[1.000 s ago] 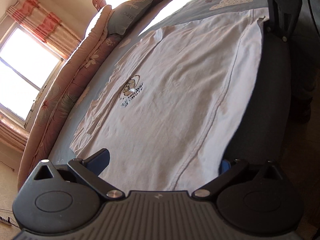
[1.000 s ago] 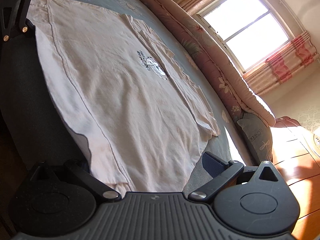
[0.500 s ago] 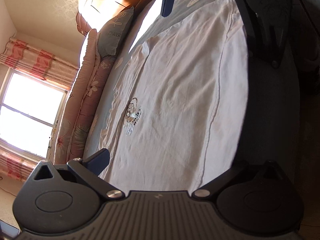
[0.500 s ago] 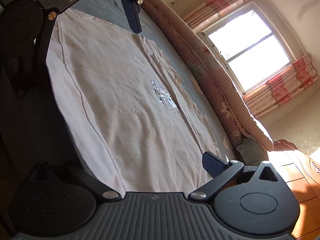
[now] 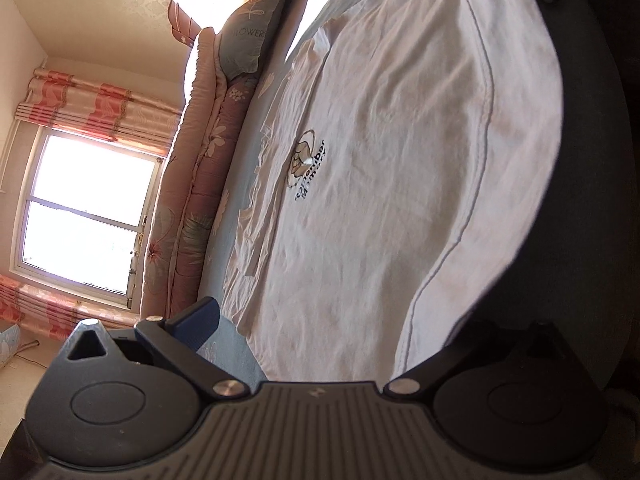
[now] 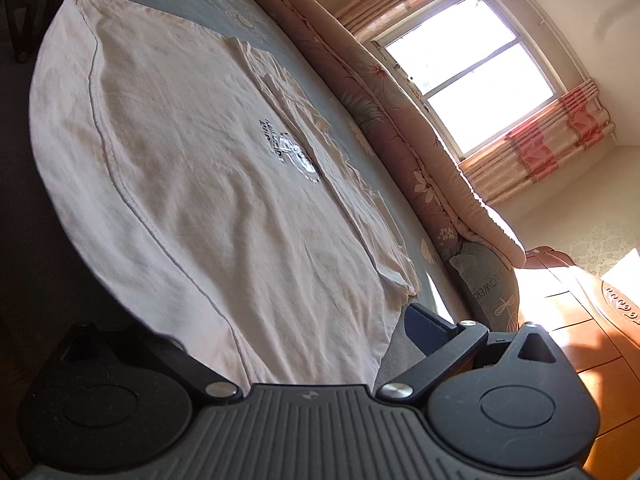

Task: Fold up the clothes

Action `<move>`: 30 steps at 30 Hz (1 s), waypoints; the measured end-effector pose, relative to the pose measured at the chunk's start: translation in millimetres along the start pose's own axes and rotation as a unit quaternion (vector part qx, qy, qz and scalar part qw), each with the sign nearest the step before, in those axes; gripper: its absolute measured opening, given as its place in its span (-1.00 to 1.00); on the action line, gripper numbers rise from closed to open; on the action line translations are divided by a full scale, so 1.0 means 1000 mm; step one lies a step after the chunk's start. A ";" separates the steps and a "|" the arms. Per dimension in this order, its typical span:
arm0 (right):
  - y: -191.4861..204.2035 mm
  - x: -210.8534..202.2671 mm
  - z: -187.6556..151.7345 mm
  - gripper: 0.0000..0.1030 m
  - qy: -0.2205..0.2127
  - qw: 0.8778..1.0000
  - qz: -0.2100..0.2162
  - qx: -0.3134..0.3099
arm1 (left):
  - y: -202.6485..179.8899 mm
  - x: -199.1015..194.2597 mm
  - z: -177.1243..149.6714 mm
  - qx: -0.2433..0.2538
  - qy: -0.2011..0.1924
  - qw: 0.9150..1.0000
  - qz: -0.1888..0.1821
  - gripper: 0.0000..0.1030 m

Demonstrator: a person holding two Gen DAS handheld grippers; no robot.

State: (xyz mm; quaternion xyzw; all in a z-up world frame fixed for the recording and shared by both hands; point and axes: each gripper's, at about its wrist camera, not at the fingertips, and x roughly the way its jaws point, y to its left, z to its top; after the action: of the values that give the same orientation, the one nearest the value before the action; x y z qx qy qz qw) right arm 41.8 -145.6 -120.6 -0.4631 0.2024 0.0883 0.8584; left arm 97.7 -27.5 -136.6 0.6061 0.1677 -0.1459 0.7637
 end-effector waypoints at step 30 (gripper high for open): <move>-0.027 0.033 0.018 1.00 0.004 0.990 -0.139 -0.002 | 0.058 0.038 -0.001 -0.103 0.021 0.991 0.089 1.00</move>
State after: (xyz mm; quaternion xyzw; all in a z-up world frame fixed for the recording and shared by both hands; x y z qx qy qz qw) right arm 85.6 -146.7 -105.4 -0.4890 0.1396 -0.0335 0.8604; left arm 156.6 -14.1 -102.1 0.5397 0.1433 -0.0468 0.8283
